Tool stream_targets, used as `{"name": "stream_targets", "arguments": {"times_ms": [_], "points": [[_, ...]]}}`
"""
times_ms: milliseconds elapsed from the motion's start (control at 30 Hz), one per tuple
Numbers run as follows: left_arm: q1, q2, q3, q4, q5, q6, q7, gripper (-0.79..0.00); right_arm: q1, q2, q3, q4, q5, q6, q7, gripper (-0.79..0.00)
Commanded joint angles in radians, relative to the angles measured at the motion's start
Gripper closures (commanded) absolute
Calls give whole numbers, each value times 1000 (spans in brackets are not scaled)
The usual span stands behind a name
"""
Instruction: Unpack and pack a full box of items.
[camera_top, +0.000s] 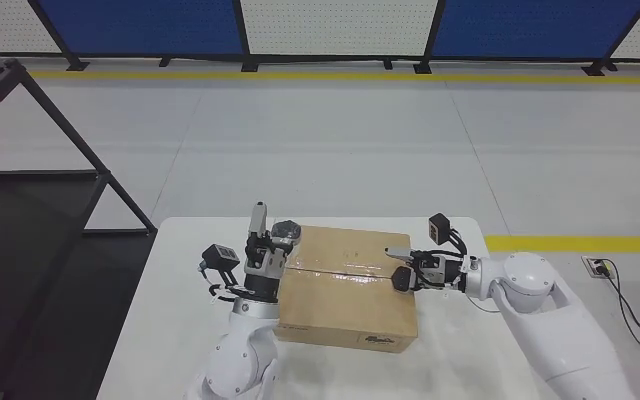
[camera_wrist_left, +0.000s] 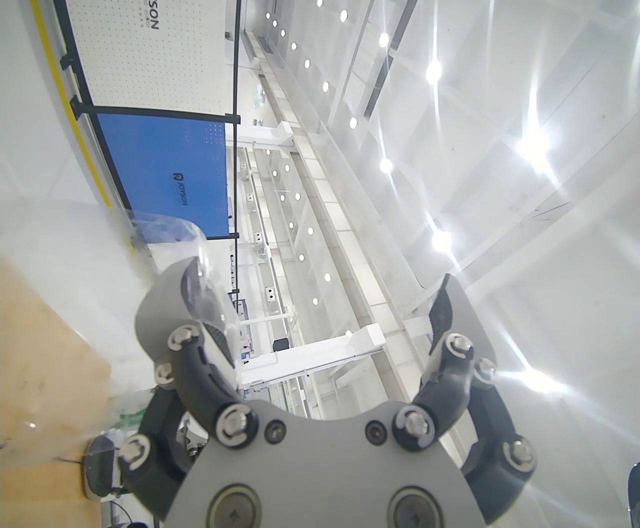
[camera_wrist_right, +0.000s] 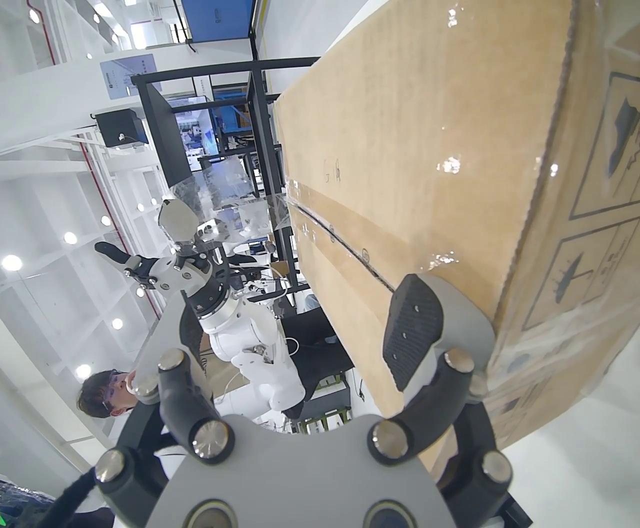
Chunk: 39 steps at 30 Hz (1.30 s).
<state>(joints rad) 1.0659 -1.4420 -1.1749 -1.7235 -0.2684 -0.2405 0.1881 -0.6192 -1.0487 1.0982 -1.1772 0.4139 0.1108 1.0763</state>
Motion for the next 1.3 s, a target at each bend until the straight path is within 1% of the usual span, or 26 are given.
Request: {"name": "stream_targets", "arguments": {"times_ms": [0,200,733,1267], "points": [[0,-2,2,4,1,2,-6,-785,-5,1,3,-7,-3,3,-2,-785],[-6,-10,18,20,19,9,-9,-785,-22,3,12,-21,-1,7,-17,-785],[-56,-39,76,76,74,38,18,-785,-57,13,43,-47,0,0,-10,-785],[-60,-61,107,105,128,46,18,-785,-61,13,43,-51,-6,-2,-6,-785]]}}
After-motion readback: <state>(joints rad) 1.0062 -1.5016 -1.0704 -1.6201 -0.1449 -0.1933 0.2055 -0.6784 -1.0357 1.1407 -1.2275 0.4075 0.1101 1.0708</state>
